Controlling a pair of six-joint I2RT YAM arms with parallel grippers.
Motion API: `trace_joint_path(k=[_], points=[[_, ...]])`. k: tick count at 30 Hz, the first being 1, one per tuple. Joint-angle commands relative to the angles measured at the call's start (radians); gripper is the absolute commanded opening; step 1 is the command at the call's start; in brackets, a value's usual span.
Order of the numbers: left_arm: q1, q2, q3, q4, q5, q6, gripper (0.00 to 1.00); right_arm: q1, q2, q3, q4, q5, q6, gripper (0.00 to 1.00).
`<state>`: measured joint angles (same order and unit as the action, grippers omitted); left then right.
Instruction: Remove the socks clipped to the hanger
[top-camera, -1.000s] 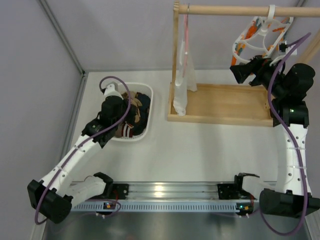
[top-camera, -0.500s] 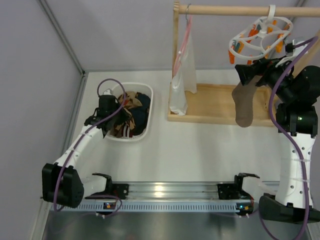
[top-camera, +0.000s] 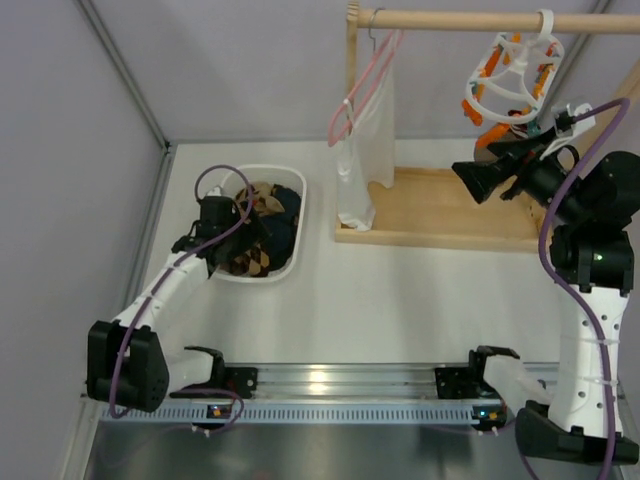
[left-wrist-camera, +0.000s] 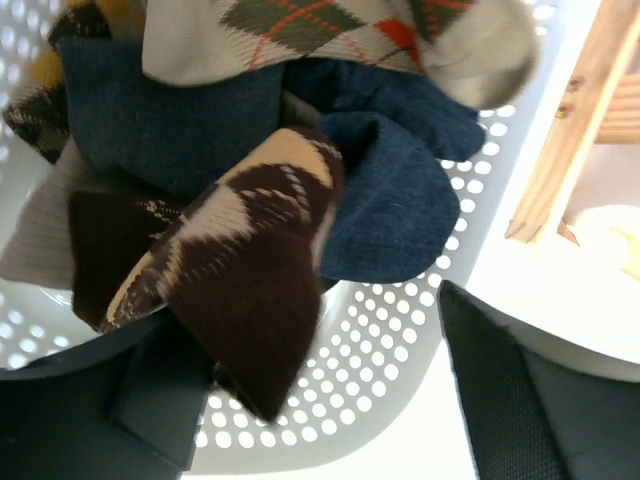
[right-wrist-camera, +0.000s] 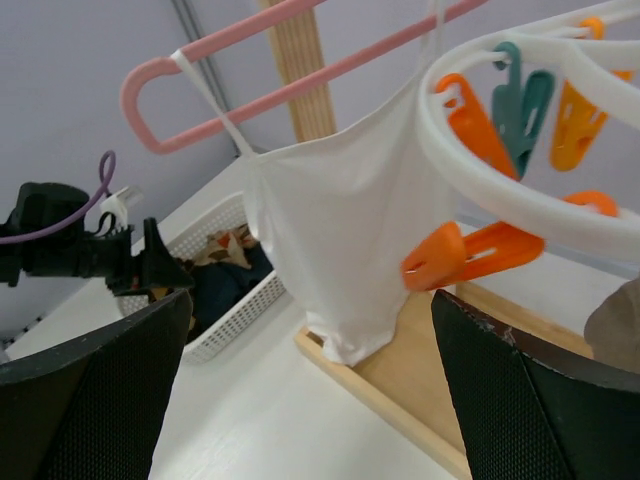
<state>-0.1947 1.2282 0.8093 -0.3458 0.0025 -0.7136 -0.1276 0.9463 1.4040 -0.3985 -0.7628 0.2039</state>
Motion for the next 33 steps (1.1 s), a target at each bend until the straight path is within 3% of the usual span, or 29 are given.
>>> trace_joint_path(k=[1, 7, 10, 15, 20, 23, 25, 26, 27, 30, 33], points=[[0.006, -0.056, 0.011, 0.047, -0.007, 0.012, 0.98, -0.003, -0.041, -0.032, 0.130, -0.151, 0.089, 0.99], [0.005, -0.137, 0.054, 0.047, 0.191, 0.083, 0.98, -0.003, -0.095, -0.031, 0.116, -0.074, 0.091, 0.99], [-0.006, -0.217, 0.051, 0.044, 0.192, 0.103, 0.98, -0.003, -0.174, -0.075, 0.151, 0.095, 0.085, 0.99], [-0.006, -0.311, 0.022, 0.036, 0.192, 0.108, 0.98, -0.003, -0.260, -0.184, 0.290, 0.181, 0.072, 0.99], [-0.026, -0.381, 0.016, 0.036, 0.245, 0.114, 0.98, -0.003, -0.311, -0.146, 0.093, 0.379, 0.051, 0.99], [-0.136, -0.365, 0.016, 0.037, 0.130, 0.121, 0.98, -0.003, -0.363, -0.178, -0.003, 0.459, 0.028, 0.99], [-0.288, -0.325, 0.025, 0.037, 0.030, 0.114, 0.98, -0.003, -0.394, -0.233, -0.042, 0.471, 0.025, 0.99], [-0.358, -0.308, 0.039, 0.037, -0.110, 0.111, 0.98, -0.001, -0.426, -0.256, -0.072, 0.476, 0.026, 0.99], [-0.500, -0.270, 0.048, 0.036, -0.172, 0.109, 0.98, -0.003, -0.447, -0.310, -0.077, 0.491, 0.028, 0.99], [-0.708, -0.186, 0.094, 0.039, -0.323, 0.085, 0.98, -0.003, -0.517, -0.400, -0.098, 0.598, 0.032, 1.00], [-0.800, -0.110, 0.143, 0.039, -0.430, 0.077, 0.98, -0.003, -0.518, -0.460, -0.109, 0.693, 0.017, 0.99]])
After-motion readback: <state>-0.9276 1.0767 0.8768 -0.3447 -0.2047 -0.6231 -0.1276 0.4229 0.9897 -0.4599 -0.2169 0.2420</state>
